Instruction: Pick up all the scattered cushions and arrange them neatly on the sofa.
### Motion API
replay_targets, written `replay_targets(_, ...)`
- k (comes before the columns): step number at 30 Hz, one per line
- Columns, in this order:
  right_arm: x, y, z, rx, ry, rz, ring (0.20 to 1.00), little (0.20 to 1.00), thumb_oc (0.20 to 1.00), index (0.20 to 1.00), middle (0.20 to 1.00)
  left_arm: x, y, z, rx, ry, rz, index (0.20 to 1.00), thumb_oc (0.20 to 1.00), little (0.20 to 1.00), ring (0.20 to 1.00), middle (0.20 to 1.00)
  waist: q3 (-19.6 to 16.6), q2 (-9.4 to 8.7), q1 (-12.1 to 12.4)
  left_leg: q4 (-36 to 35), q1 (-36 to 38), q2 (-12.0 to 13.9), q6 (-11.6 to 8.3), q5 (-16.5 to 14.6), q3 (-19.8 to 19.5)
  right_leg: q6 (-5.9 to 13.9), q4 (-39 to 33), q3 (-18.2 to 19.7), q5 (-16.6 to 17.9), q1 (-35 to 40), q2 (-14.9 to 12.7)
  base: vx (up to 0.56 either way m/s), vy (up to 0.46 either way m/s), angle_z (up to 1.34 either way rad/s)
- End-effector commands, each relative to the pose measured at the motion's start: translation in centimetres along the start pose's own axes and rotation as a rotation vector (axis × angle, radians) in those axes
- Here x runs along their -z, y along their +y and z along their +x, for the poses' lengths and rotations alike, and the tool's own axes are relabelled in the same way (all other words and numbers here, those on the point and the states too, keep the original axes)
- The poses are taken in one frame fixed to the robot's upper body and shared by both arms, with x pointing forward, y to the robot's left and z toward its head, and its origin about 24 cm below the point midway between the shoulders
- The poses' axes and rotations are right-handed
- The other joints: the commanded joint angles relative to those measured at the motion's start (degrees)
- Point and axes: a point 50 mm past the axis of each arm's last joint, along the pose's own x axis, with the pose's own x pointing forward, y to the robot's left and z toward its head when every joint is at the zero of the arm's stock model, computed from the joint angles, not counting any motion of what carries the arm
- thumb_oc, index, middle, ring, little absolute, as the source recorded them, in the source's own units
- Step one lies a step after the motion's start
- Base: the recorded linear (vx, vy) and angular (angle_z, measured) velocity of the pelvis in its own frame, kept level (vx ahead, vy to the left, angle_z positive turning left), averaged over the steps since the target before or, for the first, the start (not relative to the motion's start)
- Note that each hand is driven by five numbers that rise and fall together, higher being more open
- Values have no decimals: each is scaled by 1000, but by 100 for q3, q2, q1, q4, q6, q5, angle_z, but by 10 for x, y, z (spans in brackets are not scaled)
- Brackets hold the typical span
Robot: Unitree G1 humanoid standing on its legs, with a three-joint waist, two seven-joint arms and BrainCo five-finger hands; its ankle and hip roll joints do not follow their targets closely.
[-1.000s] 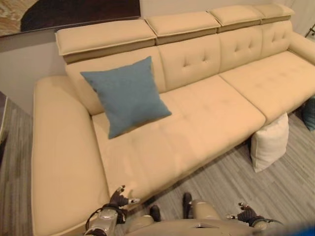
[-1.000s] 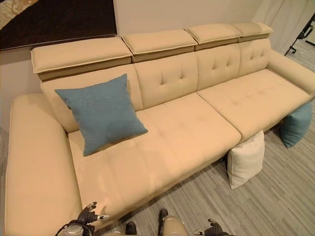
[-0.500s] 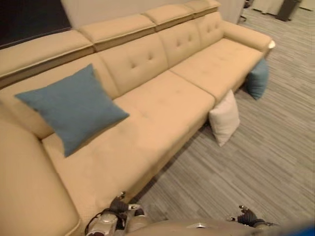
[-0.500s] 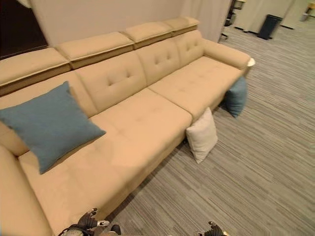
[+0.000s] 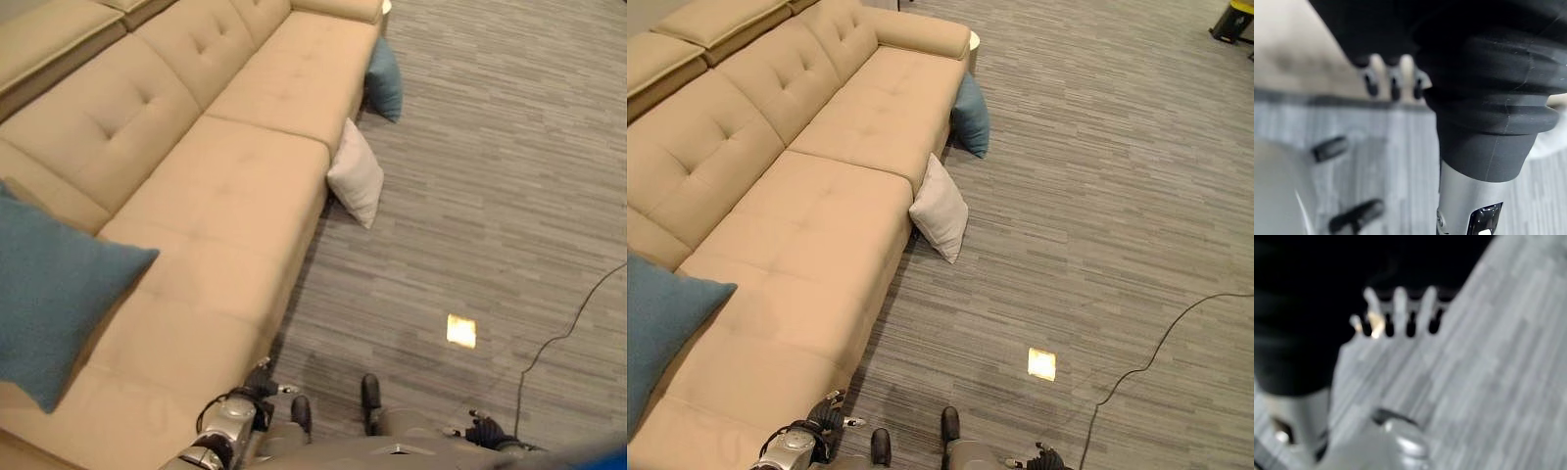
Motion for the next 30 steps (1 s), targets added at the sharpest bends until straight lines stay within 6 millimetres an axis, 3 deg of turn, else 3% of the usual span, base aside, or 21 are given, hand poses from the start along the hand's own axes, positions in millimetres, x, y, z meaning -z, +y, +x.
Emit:
replay_targets(1, -2, -14, 1, 33, -19, -19, 1000, 1000, 1000, 1000, 1000, -2, 7, 1, -25, -14, 2, 1000, 1000, 1000, 1000, 1000, -176, -29, 62, 339, -43, -79, -400, -193, -758, 172, 553, 78, -277, 392, -106, -14, -115, -86)
replay_targets(2, -3, -14, 1, 35, -20, -10, 1000, 1000, 1000, 1000, 1000, -2, 7, 1, -25, -12, -1, 1000, 1000, 1000, 1000, 1000, -220, -47, 82, 342, -42, -65, -421, -199, -685, 191, 441, -61, -260, 451, -145, 22, -85, -12)
replay_targets(6, -4, -15, 1, 37, -27, 10, 1000, 1000, 1000, 1000, 1000, -2, 2, 1, -18, -7, -7, 1000, 1000, 1000, 1000, 1000, -312, -65, 15, 493, -53, -36, -491, -250, -683, 84, 101, 303, -346, 577, 104, 58, -178, -13)
replay_targets(8, -7, -18, 1, 48, -41, 43, 1000, 1000, 1000, 1000, 1000, -4, 1, 2, -17, -13, -23, 1000, 1000, 1000, 1000, 1000, -280, -78, -54, 1025, -142, 38, -592, -400, -688, 2, 33, 426, -396, 657, 188, 49, -220, -9)
replay_targets(11, -7, -23, 1, 63, -44, 80, 1000, 1000, 1000, 1000, 1000, -6, -5, 2, -6, -17, -34, 1000, 1000, 1000, 1000, 1000, -167, -82, -118, 1823, -339, 220, -764, -291, -581, -113, -46, 445, -462, 859, 268, 75, -204, -14)
replay_targets(12, -5, -26, 1, 75, -36, 100, 1000, 1000, 1000, 1000, 1000, -10, -9, 3, 1, -30, -53, 1000, 1000, 1000, 1000, 1000, -103, -88, -16, 2073, -636, 58, -786, -122, -898, -171, -127, 568, -507, 1038, 330, 178, -203, -14)
replay_targets(14, -5, -27, 1, 81, -37, 102, 1000, 1000, 1000, 1000, 1000, -9, -11, 3, 3, -28, -50, 1000, 1000, 1000, 1000, 1000, -102, -135, 19, 1885, -896, -80, -688, -236, -905, -162, -221, 665, -518, 1135, 363, 225, -152, -27)
replay_targets(17, -7, -28, 1, 85, -41, 91, 1000, 1000, 1000, 1000, 1000, -6, -15, 2, 6, -13, -52, 1000, 1000, 1000, 1000, 1000, -93, -32, 255, 954, -1397, -292, -670, 443, -1001, -145, -327, 980, -714, 1477, 698, 311, -91, -42)
replay_targets(21, -13, -27, 2, 77, -55, 86, 1000, 1000, 1000, 1000, 1000, -2, -14, 2, 1, 1, -70, 1000, 1000, 1000, 1000, 1000, -120, -13, 383, 795, -1440, -325, -688, 670, -933, -160, -264, 1168, -839, 1654, 812, 287, -38, -46)
replay_targets(23, -15, -25, 3, 67, -59, 73, 1000, 1000, 1000, 1000, 1000, 0, -12, 1, -8, 4, -82, 1000, 1000, 1000, 1000, 1000, -206, -10, 428, 701, -1269, -351, -571, 598, -1011, -139, -122, 1238, -956, 1709, 796, 318, 41, -66)
replay_targets(26, -18, -23, 3, 54, -68, 58, 1000, 1000, 1000, 1000, 1000, 0, -12, 1, -9, 1, -92, 1000, 1000, 1000, 1000, 1000, -305, -33, 497, 777, -1146, -420, -472, 458, -1062, -37, 195, 1272, -1008, 1742, 679, 269, 64, -57)
replay_targets(28, -26, -21, 4, 44, -91, 37, 1000, 1000, 1000, 1000, 1000, -9, -12, 2, 4, -29, -76, 1000, 1000, 1000, 1000, 1000, -322, -60, 501, 805, -815, -460, -216, 180, -921, 304, 1509, 1221, -499, 1297, 379, 331, 106, -29)
replay_targets(30, -32, -20, 4, 42, -109, 35, 1000, 1000, 1000, 1000, 1000, -15, -10, 3, 0, -52, -66, 1000, 1000, 1000, 1000, 1000, -247, -51, 441, 813, -619, -462, -125, 55, -932, 481, 2180, 1164, -160, 996, 261, 217, 62, -25)
